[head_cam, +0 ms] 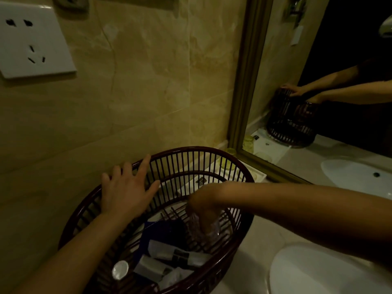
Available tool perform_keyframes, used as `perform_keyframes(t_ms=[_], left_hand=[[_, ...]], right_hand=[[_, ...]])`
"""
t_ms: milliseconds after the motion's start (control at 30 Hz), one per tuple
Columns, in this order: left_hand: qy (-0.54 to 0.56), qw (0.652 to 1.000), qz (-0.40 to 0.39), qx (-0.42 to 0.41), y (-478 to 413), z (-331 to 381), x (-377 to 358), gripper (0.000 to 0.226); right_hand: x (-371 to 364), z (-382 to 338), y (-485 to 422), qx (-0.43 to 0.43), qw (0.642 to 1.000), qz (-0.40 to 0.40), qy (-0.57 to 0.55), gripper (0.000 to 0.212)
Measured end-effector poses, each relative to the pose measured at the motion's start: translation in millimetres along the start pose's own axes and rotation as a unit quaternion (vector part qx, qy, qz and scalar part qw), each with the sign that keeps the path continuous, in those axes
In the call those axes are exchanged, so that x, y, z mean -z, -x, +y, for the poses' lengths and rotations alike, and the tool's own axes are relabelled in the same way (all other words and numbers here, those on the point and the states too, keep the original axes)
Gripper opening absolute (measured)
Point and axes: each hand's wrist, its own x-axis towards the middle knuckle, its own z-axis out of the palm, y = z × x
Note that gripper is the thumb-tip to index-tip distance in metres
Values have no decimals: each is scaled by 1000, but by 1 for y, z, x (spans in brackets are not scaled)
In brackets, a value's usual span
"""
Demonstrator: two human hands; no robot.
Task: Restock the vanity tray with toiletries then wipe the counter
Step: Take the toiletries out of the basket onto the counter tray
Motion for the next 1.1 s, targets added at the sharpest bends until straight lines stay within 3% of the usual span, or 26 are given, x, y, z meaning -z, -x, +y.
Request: perform_keyframes(t_ms=[100,200,300,433,533,667,800,867,1000,1100], left_hand=[[5,1000,-2,4,0,3,1,77],[5,1000,0,6,0,3,1,77],[-2,1000,-3,5,0,3,1,77],[2,1000,-10,16,-4,6,2,78],[-3,1000,-10,20,-6,9,3,81],[-14,1000,-11,21,-9,11,5,82],[-9,999,-4,33,-11,19,6,78],[-15,999,5,32,-9,20,2,76],[-23,999,33,17,-6,19,-3,79],[-23,998,55,9,-6,18,-7,81]], right_hand=[[12,14,41,23,985,161,-59,66],[9,32,77,35,944,257,-202,62],[4,53,112,45,866,348,-355,56],[-2,96,141,5,732,488,-476,47],[-9,138,141,-60,685,541,-485,50],[-29,197,101,-139,699,498,-495,40],[-58,239,34,-229,759,406,-455,49],[-72,250,2,-250,783,371,-433,48],[-94,265,-50,-282,797,313,-433,41],[-107,276,-76,-299,834,294,-359,38]])
